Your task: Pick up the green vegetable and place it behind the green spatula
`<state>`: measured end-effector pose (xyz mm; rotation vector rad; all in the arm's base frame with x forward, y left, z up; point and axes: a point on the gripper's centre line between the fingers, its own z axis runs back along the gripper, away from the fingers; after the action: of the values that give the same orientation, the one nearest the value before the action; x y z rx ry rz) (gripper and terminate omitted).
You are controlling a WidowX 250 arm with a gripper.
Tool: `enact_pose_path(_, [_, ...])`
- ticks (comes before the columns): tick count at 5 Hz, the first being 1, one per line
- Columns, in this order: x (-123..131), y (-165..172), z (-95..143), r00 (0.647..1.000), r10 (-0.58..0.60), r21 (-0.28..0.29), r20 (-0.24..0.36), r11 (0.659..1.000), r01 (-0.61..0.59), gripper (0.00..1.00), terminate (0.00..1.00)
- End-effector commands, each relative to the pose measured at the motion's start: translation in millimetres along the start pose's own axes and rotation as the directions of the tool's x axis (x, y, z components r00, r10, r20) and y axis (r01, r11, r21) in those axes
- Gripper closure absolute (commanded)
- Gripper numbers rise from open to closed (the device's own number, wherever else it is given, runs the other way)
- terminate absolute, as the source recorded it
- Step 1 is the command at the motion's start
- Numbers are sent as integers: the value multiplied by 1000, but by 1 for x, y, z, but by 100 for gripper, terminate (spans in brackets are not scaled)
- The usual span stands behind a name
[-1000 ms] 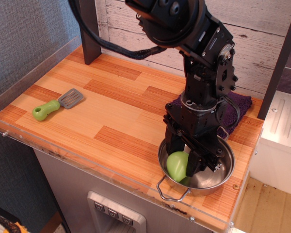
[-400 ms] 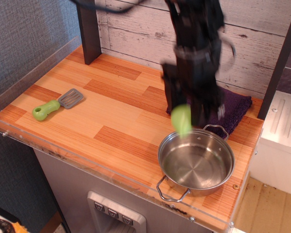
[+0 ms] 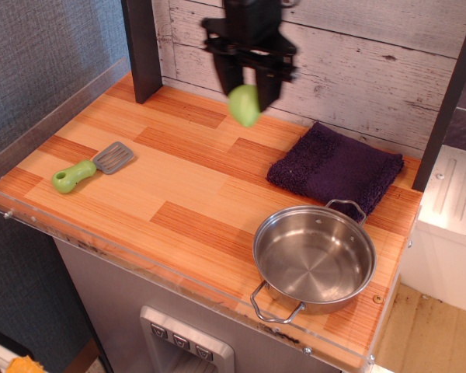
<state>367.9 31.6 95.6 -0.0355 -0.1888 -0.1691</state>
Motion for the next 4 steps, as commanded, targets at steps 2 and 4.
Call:
enact_pose_path(2, [15,61,-4,998,55,125,10,991,-56,100,0])
enact_pose_path(4, [11,90,-15,996,91,167,23,982,-93,100,0])
